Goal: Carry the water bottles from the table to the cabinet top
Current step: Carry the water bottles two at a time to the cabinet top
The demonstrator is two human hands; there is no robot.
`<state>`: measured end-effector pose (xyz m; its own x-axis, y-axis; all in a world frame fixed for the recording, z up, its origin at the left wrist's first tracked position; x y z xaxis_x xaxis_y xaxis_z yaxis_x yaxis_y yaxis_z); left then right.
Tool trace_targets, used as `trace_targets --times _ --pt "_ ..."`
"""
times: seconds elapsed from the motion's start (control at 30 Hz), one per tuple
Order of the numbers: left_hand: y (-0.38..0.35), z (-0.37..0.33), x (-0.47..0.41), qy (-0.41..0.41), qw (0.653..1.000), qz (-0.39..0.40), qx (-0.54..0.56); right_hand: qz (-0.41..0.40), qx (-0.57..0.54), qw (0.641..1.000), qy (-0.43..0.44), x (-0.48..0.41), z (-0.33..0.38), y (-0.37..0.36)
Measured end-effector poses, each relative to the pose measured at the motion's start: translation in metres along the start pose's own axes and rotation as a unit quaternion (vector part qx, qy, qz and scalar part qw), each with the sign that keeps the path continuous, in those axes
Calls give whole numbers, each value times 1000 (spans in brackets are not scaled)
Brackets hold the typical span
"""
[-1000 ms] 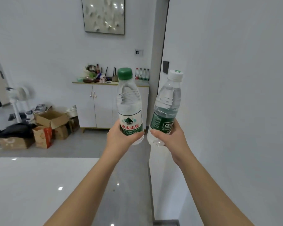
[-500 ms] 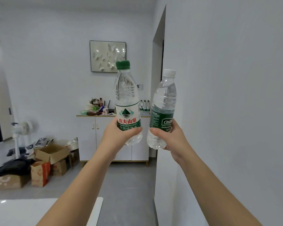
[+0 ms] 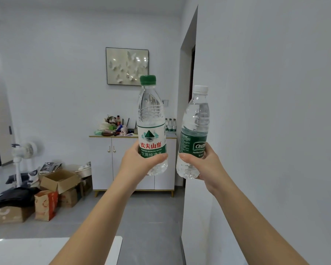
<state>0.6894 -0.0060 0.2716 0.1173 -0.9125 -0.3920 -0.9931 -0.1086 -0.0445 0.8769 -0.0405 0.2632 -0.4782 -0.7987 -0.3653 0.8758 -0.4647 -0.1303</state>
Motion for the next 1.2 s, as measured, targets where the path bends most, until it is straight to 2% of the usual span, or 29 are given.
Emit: trace_targets --times 0.37,0.6,1.2 --pt "-5 4 -46 -11 1000 8 -19 -8 14 1000 10 -38 -7 -19" --pt "-26 34 -95 -1 999 4 -31 -24 18 1000 1 -86 -41 -33" --pt "-125 132 -277 4 998 -41 -47 -17 4 1000 15 -309 -137 -72"
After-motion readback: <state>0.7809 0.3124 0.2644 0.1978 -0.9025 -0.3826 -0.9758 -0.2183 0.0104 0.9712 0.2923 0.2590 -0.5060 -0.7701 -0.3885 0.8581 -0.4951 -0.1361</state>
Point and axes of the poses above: each hand's wrist, its own x-axis away from the middle knuckle, its own y-axis out of the back of the hand, z = x × y, the point moved 4 cm from there along -x, towards the middle knuckle, and after that the axes turned 14 degrees about -z, right-handed, at the moved point
